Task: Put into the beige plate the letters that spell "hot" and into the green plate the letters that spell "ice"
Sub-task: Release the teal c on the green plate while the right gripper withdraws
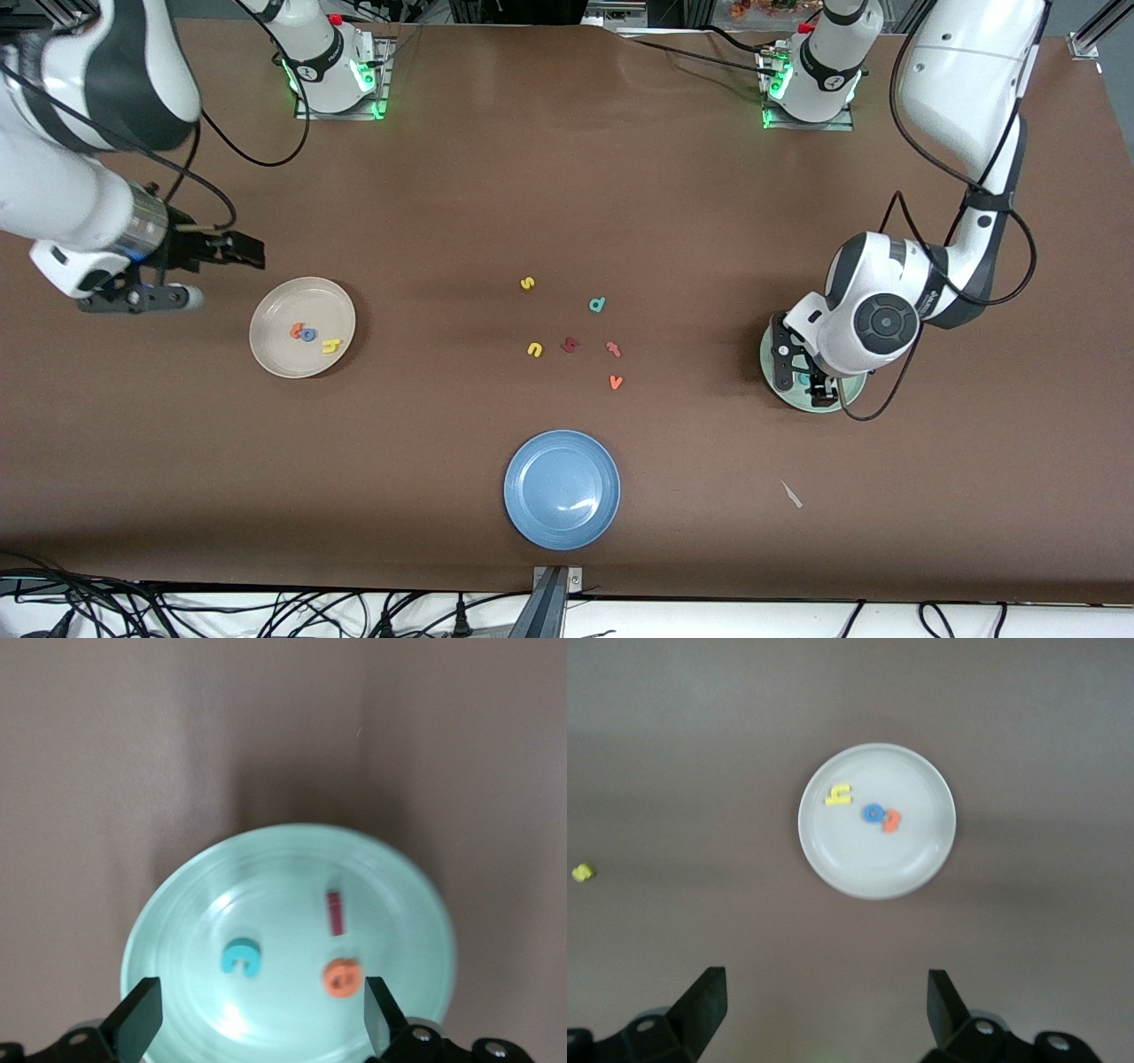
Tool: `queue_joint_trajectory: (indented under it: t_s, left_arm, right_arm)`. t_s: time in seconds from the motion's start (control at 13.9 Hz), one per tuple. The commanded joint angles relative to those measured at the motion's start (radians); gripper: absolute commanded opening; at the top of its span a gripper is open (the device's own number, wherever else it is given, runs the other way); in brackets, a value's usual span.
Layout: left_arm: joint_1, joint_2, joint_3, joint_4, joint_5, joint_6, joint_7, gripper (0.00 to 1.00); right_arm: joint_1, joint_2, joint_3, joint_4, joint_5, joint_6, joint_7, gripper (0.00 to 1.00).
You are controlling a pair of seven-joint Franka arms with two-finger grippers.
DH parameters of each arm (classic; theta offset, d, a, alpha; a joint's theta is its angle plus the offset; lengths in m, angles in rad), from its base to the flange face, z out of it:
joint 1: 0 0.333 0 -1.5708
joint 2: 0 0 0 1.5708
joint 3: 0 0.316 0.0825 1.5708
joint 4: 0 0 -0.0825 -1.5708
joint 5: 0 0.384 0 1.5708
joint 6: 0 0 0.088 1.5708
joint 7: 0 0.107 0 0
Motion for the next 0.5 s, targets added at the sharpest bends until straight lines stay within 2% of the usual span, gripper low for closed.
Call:
queue_joint_trajectory:
  t_s: [0.0, 0.22, 0.43]
  left_arm:
    - [-0.010, -0.092, -0.018, -0.009, -0.059, -0.114, -0.166, 1.00]
    - [-0.010, -0.195, -0.024, -0.009, -0.139, -0.235, -0.464, 1.00]
    - [-0.008, -0.299, -0.018, -0.004, -0.159, -0.332, -0.761, 1.00]
  right_arm:
    - [-0.026, 0.000, 0.024, 0.086, -0.039, -0.138, 0.006, 1.00]
    - [-0.025, -0.036, 0.021, 0.081, -0.053, -0.134, 0.009, 1.00]
    - [-0.045, -0.073, 0.021, 0.074, -0.050, -0.102, 0.012, 1.00]
